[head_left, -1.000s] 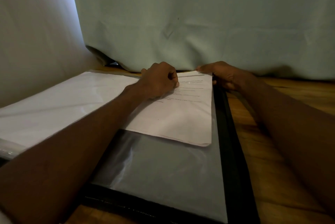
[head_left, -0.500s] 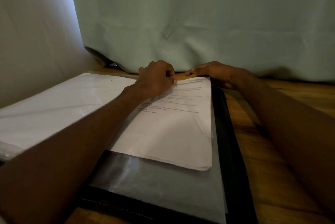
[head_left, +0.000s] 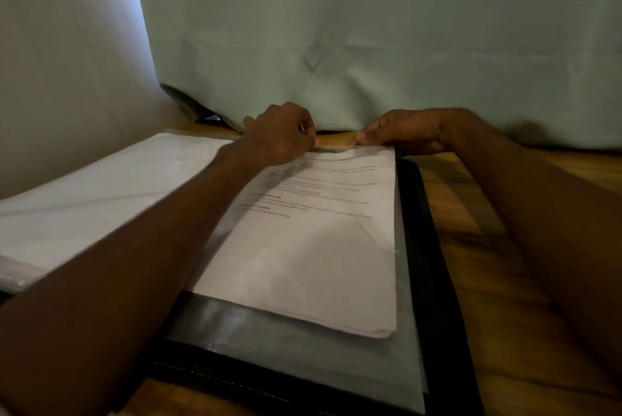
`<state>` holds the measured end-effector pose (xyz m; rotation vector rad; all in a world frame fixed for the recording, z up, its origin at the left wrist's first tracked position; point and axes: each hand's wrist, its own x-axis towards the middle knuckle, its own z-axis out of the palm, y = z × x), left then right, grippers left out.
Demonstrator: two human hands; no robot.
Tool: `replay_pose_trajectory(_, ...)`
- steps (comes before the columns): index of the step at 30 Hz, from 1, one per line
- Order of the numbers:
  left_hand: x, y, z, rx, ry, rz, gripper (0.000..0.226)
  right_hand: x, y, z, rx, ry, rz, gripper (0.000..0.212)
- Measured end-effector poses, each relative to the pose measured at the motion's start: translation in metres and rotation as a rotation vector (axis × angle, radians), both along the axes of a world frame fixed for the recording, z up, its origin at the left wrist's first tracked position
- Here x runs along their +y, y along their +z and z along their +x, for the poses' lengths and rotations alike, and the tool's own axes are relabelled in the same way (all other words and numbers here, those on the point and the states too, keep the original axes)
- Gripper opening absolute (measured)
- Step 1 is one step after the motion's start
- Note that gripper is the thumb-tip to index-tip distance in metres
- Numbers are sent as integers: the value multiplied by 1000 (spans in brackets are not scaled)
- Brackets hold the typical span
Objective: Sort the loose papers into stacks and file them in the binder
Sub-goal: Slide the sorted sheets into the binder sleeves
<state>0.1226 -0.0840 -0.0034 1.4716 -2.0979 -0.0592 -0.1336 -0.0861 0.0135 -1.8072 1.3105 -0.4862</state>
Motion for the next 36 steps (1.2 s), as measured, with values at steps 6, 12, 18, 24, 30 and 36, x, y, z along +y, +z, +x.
replay_pose_trajectory(6, -11, 9, 36, -89, 119, 59, 21, 2, -1, 8, 35, -20, -15, 36)
replay_pose_trajectory(12, -20, 8, 50, -117, 89, 106, 27, 6, 0, 8, 27, 43, 14, 40)
replay_pose_trajectory(18, -18, -2, 39, -79, -14, 178, 24, -2, -12, 7, -120, -258, -161, 36)
replay_pose_trajectory(24, -21, -7, 34, -119, 26, 101, 16, -3, -15, 23, 129, -418, -577, 14)
replay_pose_trajectory(30, -22, -6, 36, -101, 122, -32, 19, 64, -18, 101, 453, -183, -617, 47)
replay_pose_trajectory(36, 16, 1, 23, -156, -2, 122, 32, 136, -49, 89, 721, -142, -372, 65)
